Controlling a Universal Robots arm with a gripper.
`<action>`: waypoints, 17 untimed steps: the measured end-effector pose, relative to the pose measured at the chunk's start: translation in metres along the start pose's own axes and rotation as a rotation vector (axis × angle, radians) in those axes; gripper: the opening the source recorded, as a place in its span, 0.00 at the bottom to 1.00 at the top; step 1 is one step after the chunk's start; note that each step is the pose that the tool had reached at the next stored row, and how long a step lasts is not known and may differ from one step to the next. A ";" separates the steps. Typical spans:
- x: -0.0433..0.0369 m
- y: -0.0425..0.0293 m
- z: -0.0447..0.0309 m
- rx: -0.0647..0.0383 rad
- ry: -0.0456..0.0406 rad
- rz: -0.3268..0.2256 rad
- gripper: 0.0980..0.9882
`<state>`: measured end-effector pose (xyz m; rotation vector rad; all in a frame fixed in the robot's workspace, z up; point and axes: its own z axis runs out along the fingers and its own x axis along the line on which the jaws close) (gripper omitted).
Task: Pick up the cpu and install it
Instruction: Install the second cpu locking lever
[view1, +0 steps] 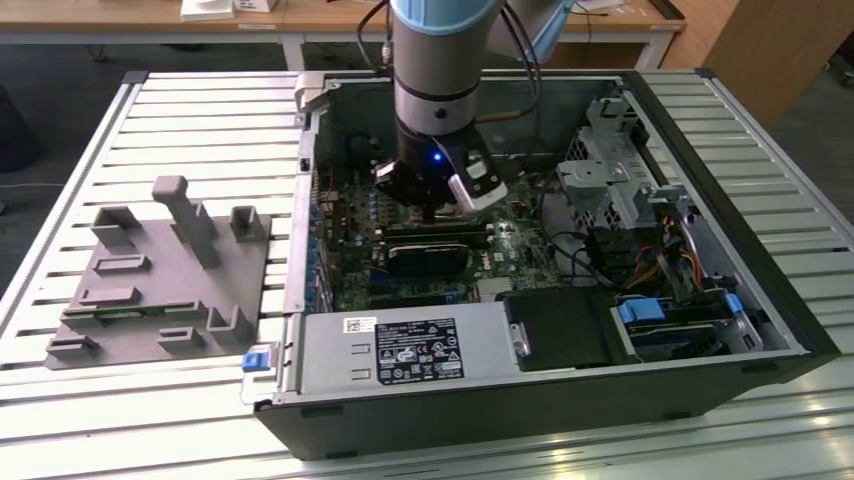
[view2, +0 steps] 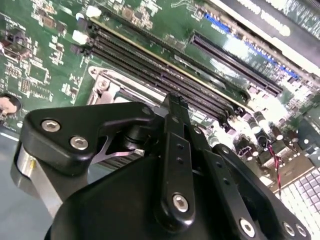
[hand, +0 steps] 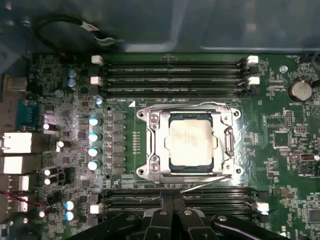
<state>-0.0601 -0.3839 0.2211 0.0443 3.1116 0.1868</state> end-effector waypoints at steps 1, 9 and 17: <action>0.0014 -0.0004 0.0002 -0.006 0.0001 0.000 0.01; 0.0046 -0.0025 0.0117 -0.026 0.0007 0.001 0.01; 0.0076 -0.0092 0.0147 -0.065 0.0012 0.002 0.01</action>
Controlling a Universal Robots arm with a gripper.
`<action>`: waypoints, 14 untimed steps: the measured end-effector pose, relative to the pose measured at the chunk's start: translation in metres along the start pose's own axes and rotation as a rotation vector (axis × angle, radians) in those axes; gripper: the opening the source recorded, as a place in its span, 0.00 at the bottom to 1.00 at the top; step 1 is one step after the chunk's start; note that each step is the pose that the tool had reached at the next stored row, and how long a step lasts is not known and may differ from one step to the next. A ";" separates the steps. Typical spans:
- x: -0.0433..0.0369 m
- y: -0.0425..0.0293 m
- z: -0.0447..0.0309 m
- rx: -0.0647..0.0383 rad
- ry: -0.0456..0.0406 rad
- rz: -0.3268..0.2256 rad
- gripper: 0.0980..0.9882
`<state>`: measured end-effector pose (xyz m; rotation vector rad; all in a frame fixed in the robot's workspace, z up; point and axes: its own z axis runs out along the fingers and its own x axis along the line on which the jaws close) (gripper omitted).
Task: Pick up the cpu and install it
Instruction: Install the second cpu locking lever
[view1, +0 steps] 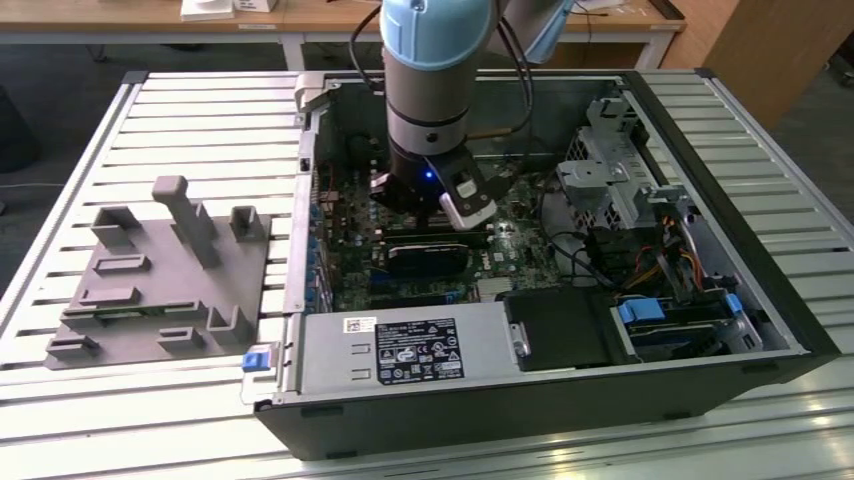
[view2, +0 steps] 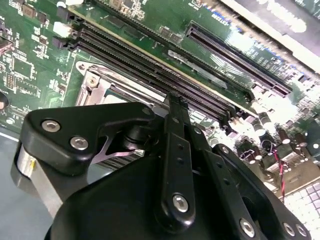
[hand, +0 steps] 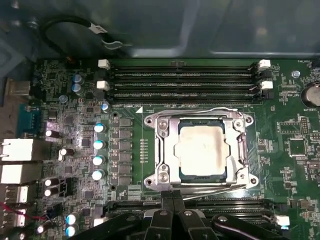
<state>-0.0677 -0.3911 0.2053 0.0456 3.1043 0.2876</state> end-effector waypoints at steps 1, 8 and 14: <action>0.0009 -0.0013 -0.0002 -0.004 -0.0001 0.000 0.01; 0.0086 -0.0054 0.0000 -0.042 -0.0004 0.001 0.01; 0.0110 -0.0067 0.0064 -0.060 0.0001 0.001 0.01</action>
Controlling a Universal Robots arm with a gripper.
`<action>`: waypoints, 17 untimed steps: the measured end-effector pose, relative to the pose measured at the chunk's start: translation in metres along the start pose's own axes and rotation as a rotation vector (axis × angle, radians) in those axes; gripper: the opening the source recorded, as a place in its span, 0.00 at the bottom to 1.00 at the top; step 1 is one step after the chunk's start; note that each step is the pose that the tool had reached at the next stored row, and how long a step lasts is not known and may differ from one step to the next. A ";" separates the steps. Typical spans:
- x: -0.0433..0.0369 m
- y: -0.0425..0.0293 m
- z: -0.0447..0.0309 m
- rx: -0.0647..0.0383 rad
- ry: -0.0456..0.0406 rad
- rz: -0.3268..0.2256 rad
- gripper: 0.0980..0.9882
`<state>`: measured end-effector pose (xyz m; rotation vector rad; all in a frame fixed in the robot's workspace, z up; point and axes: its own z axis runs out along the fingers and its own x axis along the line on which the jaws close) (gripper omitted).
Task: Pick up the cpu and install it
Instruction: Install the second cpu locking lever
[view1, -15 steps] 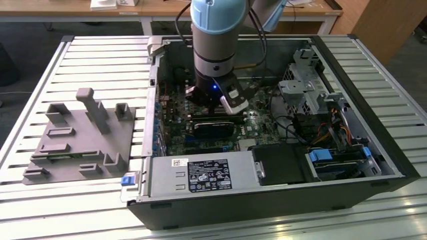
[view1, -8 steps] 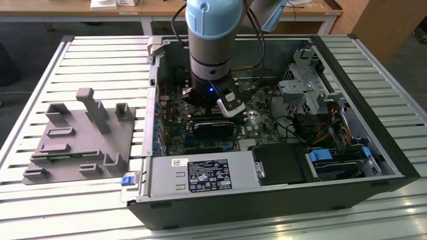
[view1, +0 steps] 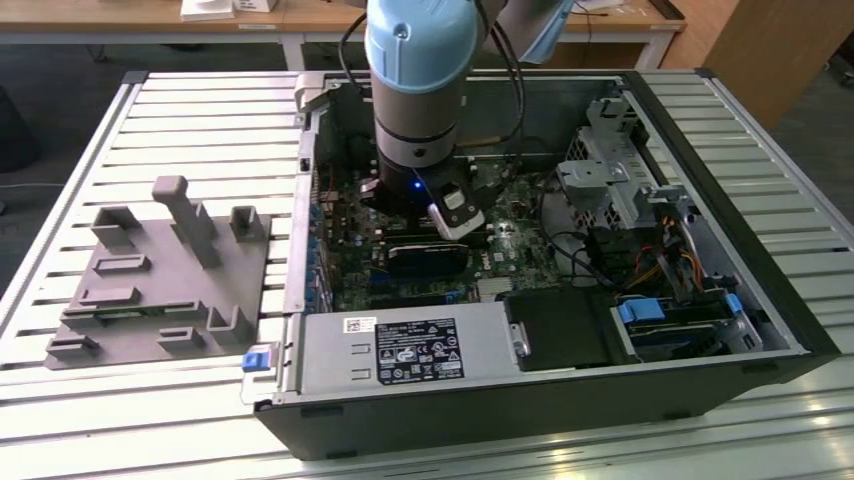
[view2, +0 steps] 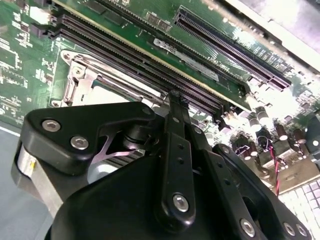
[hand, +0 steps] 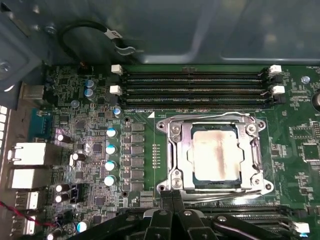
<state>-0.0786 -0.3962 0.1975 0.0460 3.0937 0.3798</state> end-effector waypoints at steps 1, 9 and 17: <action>0.0002 -0.0002 0.0006 -0.003 0.0002 0.000 0.01; 0.0015 -0.0010 0.0039 -0.026 0.0007 0.001 0.01; 0.0035 -0.0017 0.0067 -0.040 0.0010 0.001 0.01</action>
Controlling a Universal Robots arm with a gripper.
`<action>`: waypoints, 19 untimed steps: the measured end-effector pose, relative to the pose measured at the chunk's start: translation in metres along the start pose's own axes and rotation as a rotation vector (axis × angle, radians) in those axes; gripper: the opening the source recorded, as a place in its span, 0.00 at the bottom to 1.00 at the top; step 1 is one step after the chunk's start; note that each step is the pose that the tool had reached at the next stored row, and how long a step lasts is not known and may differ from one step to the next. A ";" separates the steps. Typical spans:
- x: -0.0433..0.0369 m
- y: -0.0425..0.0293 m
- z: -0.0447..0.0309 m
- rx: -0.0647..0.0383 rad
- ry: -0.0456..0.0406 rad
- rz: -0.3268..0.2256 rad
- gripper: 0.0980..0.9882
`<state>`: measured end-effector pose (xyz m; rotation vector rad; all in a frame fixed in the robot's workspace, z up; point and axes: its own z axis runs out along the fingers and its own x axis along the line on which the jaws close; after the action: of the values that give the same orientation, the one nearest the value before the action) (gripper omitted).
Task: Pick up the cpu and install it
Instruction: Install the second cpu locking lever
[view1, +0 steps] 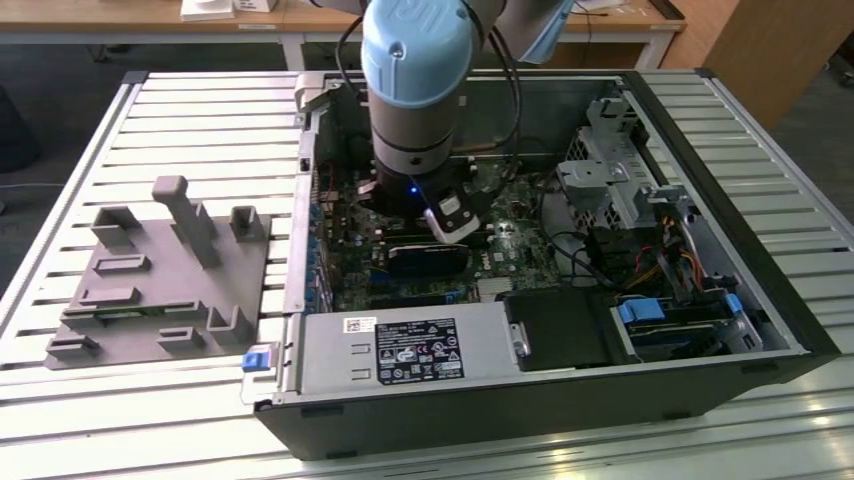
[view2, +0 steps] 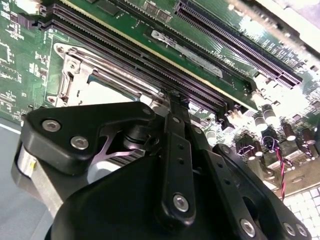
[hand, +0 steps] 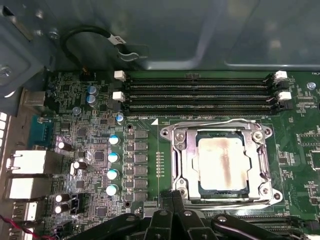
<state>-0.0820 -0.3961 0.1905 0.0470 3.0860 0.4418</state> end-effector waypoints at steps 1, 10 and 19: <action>0.0002 0.0000 0.0002 -0.001 0.0000 0.000 0.01; 0.0019 0.0011 -0.0032 -0.005 0.0000 0.000 0.01; 0.0017 0.0041 -0.0136 -0.005 -0.0001 0.000 0.01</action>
<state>-0.0839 -0.3959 0.2047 0.0470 3.0847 0.4494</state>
